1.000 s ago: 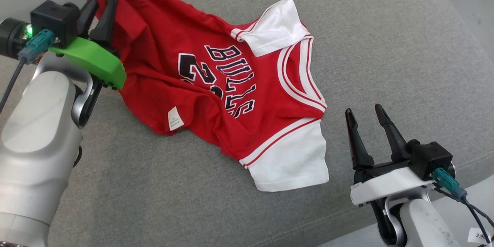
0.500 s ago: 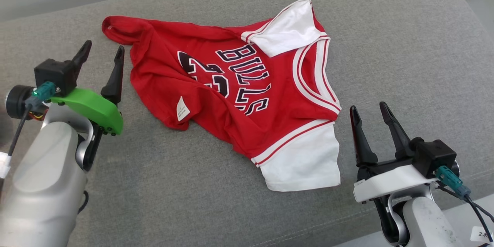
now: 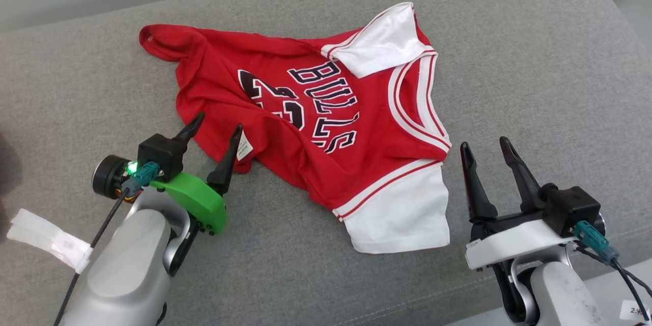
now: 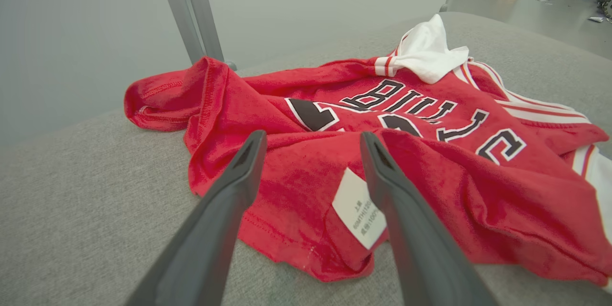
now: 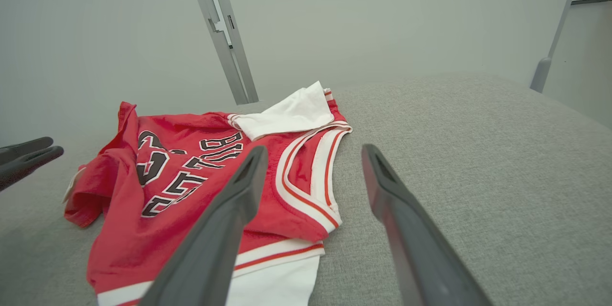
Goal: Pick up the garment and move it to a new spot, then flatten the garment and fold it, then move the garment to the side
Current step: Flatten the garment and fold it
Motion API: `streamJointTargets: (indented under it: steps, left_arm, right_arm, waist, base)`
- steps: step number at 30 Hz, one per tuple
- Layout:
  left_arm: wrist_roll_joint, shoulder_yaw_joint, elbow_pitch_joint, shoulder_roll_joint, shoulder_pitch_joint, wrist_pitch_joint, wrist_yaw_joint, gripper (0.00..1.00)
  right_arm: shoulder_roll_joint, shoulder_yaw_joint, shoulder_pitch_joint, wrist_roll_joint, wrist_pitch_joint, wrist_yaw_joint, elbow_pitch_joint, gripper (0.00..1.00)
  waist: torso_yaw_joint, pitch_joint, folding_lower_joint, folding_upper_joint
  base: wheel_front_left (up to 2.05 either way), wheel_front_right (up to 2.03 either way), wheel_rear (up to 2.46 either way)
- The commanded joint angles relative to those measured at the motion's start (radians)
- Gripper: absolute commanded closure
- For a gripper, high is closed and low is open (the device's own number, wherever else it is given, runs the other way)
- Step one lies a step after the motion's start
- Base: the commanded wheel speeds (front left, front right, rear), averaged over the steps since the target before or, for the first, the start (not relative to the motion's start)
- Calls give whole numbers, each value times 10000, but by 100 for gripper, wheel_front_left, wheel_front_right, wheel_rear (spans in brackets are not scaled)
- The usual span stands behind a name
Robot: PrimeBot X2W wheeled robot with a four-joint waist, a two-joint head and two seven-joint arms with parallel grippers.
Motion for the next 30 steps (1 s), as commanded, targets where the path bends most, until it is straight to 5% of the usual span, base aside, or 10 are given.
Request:
streamJointTargets:
  steps: [1, 16, 17, 19, 30]
  left_arm:
    - [-114, -37, 98, 46, 195, 3, 14, 0]
    - [-283, -618, 1718, 63, 184, 8, 14, 0]
    - [-330, -613, 1770, 34, 160, 9, 14, 53]
    - [-375, -673, 1951, 25, 113, 9, 14, 100]
    - [-311, -34, 1125, 57, 229, 3, 14, 100]
  right_arm:
    - [-13, 24, 36, 43, -35, -15, -37, 0]
    - [-13, 7, -103, 103, -35, -15, -87, 0]
    - [-13, -2, -104, 90, -35, -15, -88, 0]
    - [-13, -23, -98, 52, -35, -15, -83, 0]
    - [-15, -148, 177, -108, -35, -15, 43, 0]
  waist:
    - [-81, 62, 0, 0]
    - [-479, 379, 0, 0]
    - [-482, 382, 0, 0]
    - [-480, 376, 0, 0]
    - [7, -227, 0, 0]
  base:
    - [0, 0, 0]
    - [0, 0, 0]
    - [0, 0, 0]
    - [0, 0, 0]
    - [0, 0, 0]
